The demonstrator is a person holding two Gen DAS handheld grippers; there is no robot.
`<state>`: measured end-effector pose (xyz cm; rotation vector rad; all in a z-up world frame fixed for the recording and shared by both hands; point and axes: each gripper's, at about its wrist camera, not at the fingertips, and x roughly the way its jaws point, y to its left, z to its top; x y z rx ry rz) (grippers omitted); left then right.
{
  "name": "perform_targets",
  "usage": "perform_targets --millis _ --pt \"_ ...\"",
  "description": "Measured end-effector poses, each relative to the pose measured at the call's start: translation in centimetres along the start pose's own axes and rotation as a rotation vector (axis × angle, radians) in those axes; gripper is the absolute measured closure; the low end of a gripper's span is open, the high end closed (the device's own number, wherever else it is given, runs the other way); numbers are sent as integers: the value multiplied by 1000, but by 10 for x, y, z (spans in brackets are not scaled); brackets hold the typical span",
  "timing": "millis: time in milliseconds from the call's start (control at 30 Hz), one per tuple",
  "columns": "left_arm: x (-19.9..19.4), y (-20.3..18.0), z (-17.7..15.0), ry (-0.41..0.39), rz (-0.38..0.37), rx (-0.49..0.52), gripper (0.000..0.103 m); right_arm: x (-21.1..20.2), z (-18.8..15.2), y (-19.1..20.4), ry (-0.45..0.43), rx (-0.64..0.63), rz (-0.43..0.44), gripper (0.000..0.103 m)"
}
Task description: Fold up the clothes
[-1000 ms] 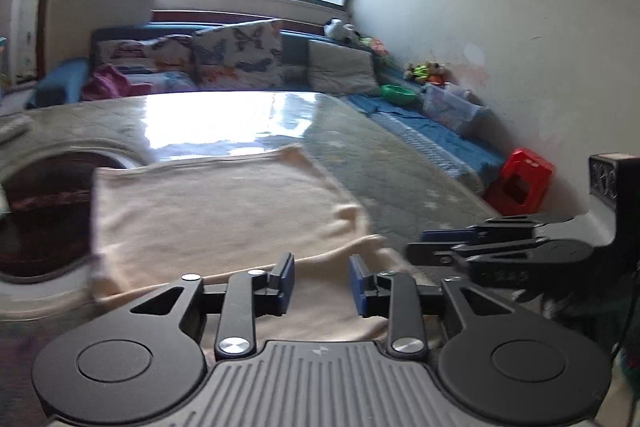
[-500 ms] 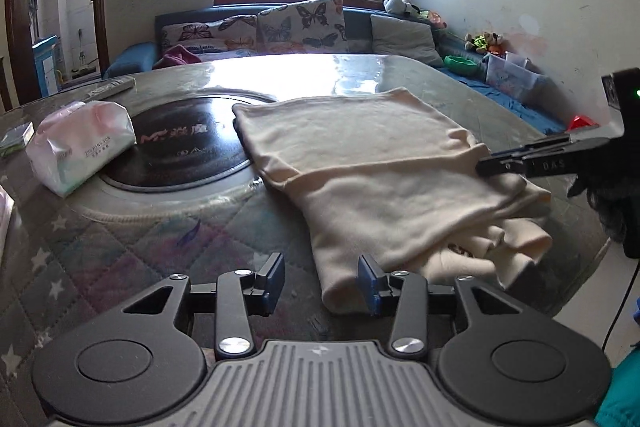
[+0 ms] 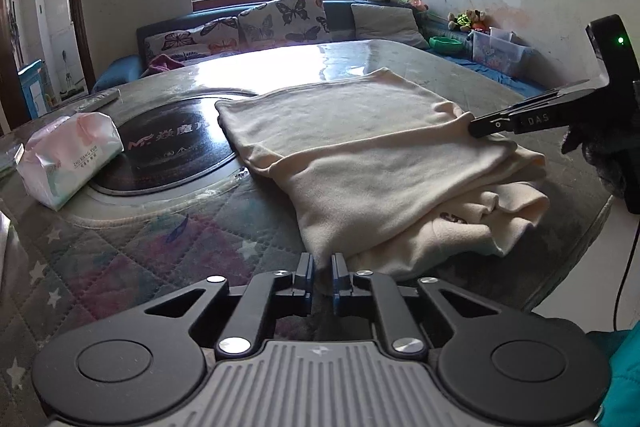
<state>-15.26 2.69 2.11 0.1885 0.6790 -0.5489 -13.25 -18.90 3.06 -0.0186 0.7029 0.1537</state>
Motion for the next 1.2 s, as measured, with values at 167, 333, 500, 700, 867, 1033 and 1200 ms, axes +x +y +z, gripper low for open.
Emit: perform_targets --millis 167,333,500,700,867,1033,1200 --pt "-4 12 19 -34 -18 -35 90 -21 9 1 -57 -39 7 92" --pt "9 15 50 -74 -17 -67 90 -16 18 12 -82 -97 42 92" --pt "50 10 67 -55 -22 -88 90 7 15 20 -47 -151 42 92" --pt "77 16 66 -15 -4 -105 90 12 9 15 -18 -163 23 92" --pt "55 5 65 -44 -21 -54 88 -13 3 18 -25 -200 62 92" --pt "42 -14 51 -29 -61 26 88 -21 -13 24 22 -243 83 92" --pt "31 -21 36 0 -62 82 86 -29 -21 29 16 -270 73 92"
